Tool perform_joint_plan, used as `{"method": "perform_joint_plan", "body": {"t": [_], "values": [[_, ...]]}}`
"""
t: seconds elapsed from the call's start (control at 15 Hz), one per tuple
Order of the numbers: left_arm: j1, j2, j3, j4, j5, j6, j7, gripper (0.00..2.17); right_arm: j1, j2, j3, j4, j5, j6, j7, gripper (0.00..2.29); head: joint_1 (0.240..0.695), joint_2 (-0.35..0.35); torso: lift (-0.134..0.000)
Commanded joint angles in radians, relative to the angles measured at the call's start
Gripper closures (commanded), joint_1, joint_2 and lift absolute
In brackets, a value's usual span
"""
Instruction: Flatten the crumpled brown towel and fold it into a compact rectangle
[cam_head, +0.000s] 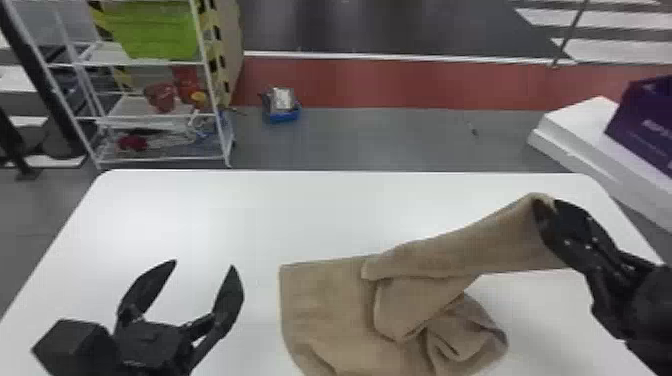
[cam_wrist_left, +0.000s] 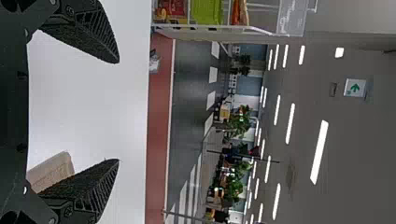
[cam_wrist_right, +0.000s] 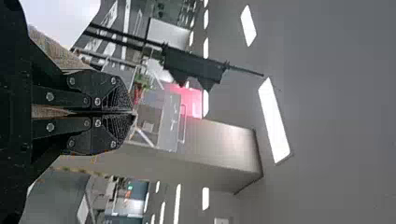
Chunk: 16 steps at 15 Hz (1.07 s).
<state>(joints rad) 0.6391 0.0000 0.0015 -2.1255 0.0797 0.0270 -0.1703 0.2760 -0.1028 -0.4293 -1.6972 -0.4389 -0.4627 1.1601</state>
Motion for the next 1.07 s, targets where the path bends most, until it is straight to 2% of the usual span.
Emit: {"method": "perform_joint_plan", "body": {"t": [0.0,0.13,0.2,0.27,0.33,0.47,0.53,0.6,0.67,0.73,0.87,1.0], "values": [[-0.001,-0.003,0.0,0.001,0.0,0.0,0.0,0.14,-0.064,-0.038,-0.103,0.111,-0.023,0.008,-0.002,1.08,0.695,-0.127,-0.124],[-0.001,-0.003,-0.002,0.001,0.0,0.0,0.0,0.14,-0.11,-0.067,-0.161,0.166,-0.03,0.048,-0.007,1.08,0.695,-0.181,-0.124],[-0.001,-0.003,-0.002,0.001,0.0,0.0,0.0,0.14,-0.115,-0.083,-0.177,0.183,-0.014,0.051,-0.005,1.08,0.695,-0.234,-0.124],[-0.001,-0.003,-0.002,0.001,0.0,0.0,0.0,0.14,-0.115,-0.089,-0.187,0.188,0.028,0.048,0.001,1.08,0.695,-0.257,-0.124],[0.001,-0.003,0.0,0.001,0.0,-0.003,0.0,0.14,-0.115,-0.089,-0.201,0.194,0.131,0.02,0.013,1.06,0.695,-0.271,-0.124],[-0.001,-0.003,0.0,0.003,0.0,-0.003,0.0,0.14,-0.113,-0.087,-0.213,0.223,0.305,-0.102,0.015,0.83,0.695,-0.284,-0.124],[-0.003,-0.003,0.0,0.009,0.0,-0.003,0.0,0.14,-0.113,-0.087,-0.224,0.234,0.378,-0.124,0.01,0.63,0.695,-0.283,-0.124],[-0.004,-0.003,0.0,0.012,0.0,-0.003,0.0,0.14,-0.113,-0.087,-0.244,0.254,0.393,-0.124,-0.019,0.42,0.695,-0.277,-0.124],[-0.004,-0.003,0.0,0.013,0.0,-0.006,-0.002,0.14,-0.121,-0.087,-0.27,0.277,0.407,-0.115,-0.106,0.42,0.695,-0.277,-0.124],[-0.004,-0.003,0.0,0.013,0.0,-0.006,-0.002,0.14,-0.133,-0.089,-0.306,0.301,0.427,-0.09,-0.188,0.32,0.695,-0.285,-0.124],[-0.003,-0.003,0.008,0.015,0.003,-0.006,-0.005,0.14,-0.141,-0.101,-0.356,0.312,0.428,0.054,-0.316,0.17,0.695,-0.335,-0.124],[-0.009,-0.003,0.009,0.022,0.006,-0.006,-0.009,0.14,-0.138,-0.104,-0.39,0.312,0.444,0.091,-0.321,0.13,0.695,-0.35,-0.124]]}}
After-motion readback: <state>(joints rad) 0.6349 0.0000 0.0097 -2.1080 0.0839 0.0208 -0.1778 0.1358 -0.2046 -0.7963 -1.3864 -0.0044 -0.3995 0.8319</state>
